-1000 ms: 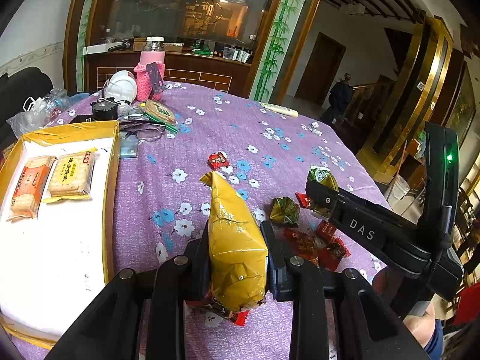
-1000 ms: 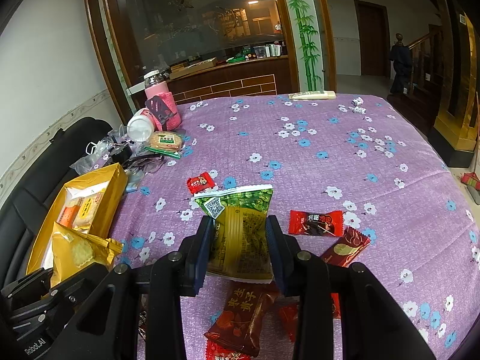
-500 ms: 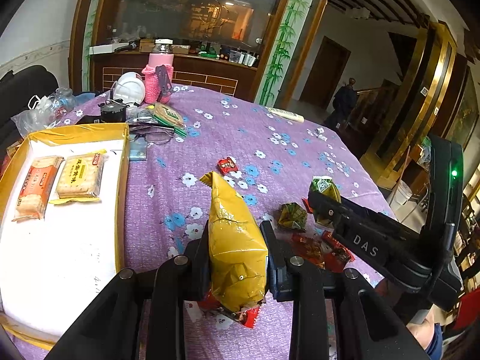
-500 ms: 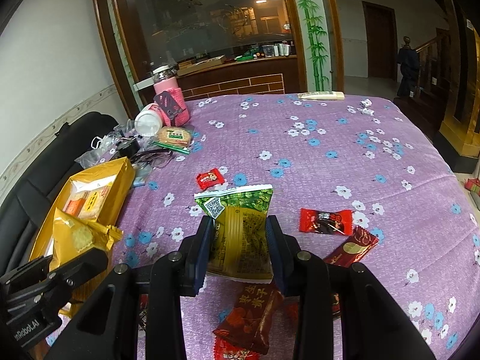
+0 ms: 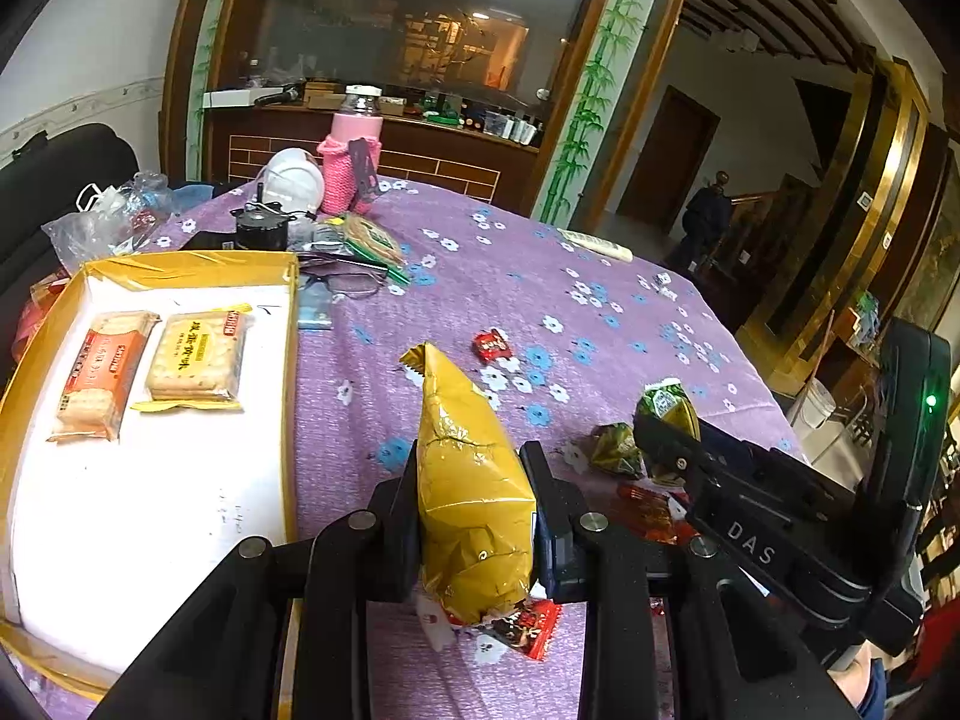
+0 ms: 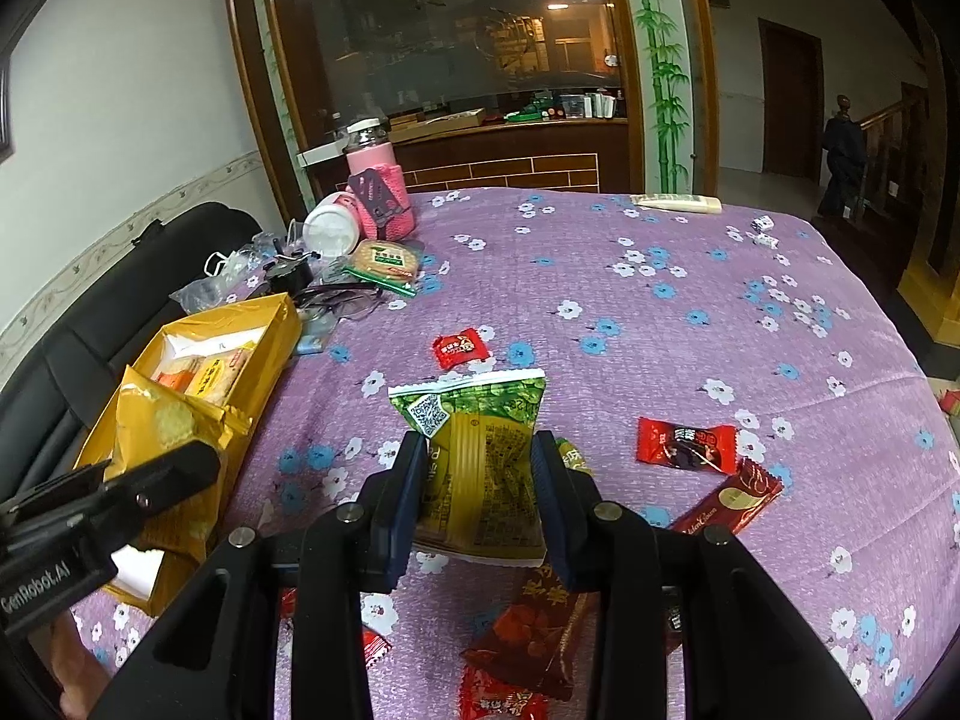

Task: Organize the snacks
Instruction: 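Carry the gold bag and green pack over the white tray with both tools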

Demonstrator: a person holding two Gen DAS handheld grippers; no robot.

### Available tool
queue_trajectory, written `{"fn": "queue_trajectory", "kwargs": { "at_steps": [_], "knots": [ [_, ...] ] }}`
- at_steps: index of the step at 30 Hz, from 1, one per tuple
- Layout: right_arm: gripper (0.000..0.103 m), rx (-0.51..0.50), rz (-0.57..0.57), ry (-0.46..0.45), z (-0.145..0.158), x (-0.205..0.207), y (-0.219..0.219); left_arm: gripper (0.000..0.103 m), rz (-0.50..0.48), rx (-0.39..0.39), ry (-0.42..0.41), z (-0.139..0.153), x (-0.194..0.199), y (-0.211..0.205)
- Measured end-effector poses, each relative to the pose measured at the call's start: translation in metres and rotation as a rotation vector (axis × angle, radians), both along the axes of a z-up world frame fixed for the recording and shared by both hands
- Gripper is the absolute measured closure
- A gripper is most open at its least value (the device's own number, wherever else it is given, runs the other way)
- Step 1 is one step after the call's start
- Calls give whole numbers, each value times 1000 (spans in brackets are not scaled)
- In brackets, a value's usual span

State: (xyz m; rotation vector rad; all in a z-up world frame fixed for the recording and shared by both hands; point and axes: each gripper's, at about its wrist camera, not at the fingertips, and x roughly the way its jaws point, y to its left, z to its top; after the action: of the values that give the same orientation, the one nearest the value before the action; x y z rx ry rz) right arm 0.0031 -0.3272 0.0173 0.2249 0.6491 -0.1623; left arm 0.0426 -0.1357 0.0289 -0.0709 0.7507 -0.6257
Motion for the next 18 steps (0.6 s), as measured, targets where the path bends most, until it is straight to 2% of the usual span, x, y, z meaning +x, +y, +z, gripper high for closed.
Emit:
{"fn": "queue_trajectory", "kwargs": {
  "at_steps": [18],
  "knots": [
    [69,-31,115,-6,1,0,31,73,87,-23,-6,4,14,38]
  ]
}}
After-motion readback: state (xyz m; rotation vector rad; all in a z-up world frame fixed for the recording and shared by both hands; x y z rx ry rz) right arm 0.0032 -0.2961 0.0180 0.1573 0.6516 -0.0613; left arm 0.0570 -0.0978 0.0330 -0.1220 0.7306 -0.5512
